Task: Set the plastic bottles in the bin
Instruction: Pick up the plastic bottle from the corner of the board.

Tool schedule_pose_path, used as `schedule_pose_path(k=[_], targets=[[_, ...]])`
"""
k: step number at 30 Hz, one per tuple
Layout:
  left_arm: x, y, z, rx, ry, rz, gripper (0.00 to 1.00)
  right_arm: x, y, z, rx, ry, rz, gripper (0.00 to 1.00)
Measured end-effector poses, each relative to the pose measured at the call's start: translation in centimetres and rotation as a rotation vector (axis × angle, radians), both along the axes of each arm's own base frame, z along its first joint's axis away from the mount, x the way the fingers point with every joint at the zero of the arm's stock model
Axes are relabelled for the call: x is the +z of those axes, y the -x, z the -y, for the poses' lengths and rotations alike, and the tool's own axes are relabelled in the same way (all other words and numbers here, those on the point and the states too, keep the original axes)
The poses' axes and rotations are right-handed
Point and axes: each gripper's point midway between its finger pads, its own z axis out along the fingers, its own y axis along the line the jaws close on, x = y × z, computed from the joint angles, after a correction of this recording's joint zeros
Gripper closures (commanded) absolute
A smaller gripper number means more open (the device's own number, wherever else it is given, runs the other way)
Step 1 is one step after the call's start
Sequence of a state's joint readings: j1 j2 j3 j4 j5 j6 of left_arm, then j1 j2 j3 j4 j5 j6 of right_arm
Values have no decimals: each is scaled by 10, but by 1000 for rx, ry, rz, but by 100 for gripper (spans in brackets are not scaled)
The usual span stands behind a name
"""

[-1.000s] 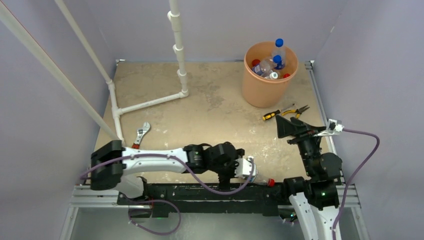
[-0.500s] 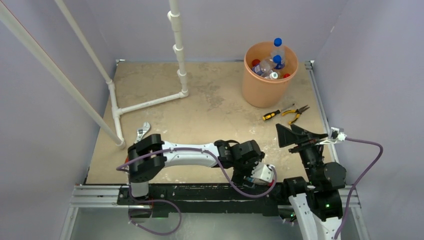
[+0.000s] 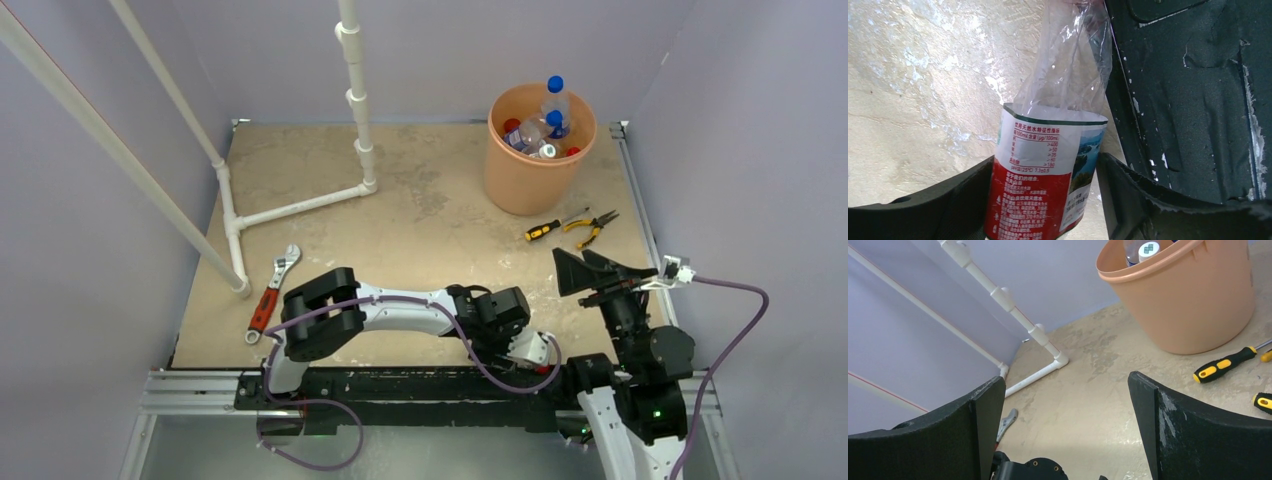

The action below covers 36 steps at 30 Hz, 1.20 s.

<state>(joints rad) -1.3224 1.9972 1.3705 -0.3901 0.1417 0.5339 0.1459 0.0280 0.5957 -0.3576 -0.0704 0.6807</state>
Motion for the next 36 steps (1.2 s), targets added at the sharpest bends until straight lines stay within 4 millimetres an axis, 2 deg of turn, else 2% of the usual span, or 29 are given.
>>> schedule_pose_path(k=[4, 8, 11, 13, 15, 18, 21, 25, 27, 31, 33, 36], targets=[[0, 0, 1, 11, 4, -4, 54, 4, 2, 0, 0, -1, 6, 5], [2, -4, 0, 53, 8, 6, 64, 12, 3, 1, -1, 1, 17, 5], [11, -10, -10, 110, 24, 25, 69, 23, 5, 1, -3, 7, 31, 5], [25, -14, -21, 155, 55, 37, 75, 36, 5, 4, -20, 14, 51, 5], [49, -21, -38, 220, 115, 50, 79, 52, 3, 8, -44, 15, 73, 5], [107, -34, -59, 339, 295, 67, 79, 85, -14, 15, -102, 24, 103, 5], [166, -44, -77, 452, 517, 67, 78, 116, -53, 15, -136, 39, 91, 4], [224, -36, -103, 540, 785, 17, 76, 132, -110, 8, -157, 75, 68, 4], [242, -31, -118, 577, 896, -24, 75, 134, -128, 5, -159, 95, 61, 4], [265, -23, -141, 625, 1065, -95, 74, 147, -150, -6, -122, 123, 87, 5], [274, -19, -150, 638, 1142, -134, 74, 149, -151, -16, -69, 132, 105, 6], [278, -17, -155, 652, 1229, -178, 74, 162, -139, -44, 95, 150, 181, 8]])
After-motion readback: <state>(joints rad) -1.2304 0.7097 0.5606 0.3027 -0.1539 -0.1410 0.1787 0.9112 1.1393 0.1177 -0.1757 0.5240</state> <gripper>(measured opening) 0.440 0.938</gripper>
